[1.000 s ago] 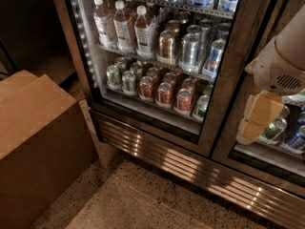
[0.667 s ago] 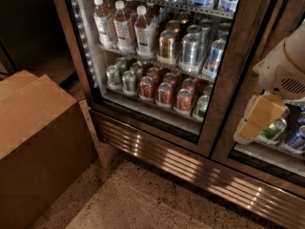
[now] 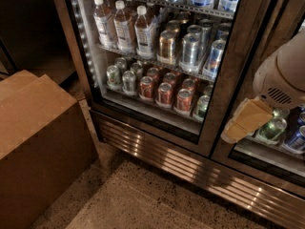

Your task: Open left fridge door

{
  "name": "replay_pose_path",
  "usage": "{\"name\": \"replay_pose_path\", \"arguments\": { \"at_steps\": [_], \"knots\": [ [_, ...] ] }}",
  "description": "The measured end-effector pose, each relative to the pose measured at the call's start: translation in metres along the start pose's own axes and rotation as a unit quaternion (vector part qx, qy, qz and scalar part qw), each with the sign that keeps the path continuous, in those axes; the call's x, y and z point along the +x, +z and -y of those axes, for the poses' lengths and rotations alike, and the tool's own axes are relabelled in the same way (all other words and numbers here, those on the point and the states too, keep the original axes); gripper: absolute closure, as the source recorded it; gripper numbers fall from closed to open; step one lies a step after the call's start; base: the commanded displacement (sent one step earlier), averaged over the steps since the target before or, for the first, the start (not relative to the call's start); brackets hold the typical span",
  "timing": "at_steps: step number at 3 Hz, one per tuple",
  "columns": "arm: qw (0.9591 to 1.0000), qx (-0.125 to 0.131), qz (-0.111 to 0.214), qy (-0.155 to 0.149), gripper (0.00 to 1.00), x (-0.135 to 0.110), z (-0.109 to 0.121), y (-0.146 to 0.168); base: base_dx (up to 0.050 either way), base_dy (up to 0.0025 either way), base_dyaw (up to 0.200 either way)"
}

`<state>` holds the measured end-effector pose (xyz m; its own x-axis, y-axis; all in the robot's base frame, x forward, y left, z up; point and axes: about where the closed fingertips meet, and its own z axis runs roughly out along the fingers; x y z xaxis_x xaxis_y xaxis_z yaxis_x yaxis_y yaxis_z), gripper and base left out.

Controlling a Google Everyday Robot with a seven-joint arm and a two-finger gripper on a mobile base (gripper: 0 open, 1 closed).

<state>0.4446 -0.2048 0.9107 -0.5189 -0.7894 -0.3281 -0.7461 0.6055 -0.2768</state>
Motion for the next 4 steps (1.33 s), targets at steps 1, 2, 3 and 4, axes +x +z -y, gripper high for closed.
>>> {"name": "replay_pose_path", "arguments": {
  "at_steps": [1, 2, 3, 4],
  "knots": [
    [1.0000, 0.000, 0.000, 0.000, 0.00, 0.000, 0.000, 0.000, 0.000, 0.00000, 0.000],
    [0.9998, -0.011, 0.014, 0.001, 0.00, 0.000, 0.000, -0.001, 0.000, 0.00000, 0.000],
    [0.9971, -0.045, 0.054, 0.030, 0.00, 0.027, 0.025, 0.006, 0.000, 0.00000, 0.000],
    [0.9855, -0.120, 0.115, 0.032, 0.00, 0.033, 0.024, 0.019, 0.000, 0.00000, 0.000]
  ]
}}
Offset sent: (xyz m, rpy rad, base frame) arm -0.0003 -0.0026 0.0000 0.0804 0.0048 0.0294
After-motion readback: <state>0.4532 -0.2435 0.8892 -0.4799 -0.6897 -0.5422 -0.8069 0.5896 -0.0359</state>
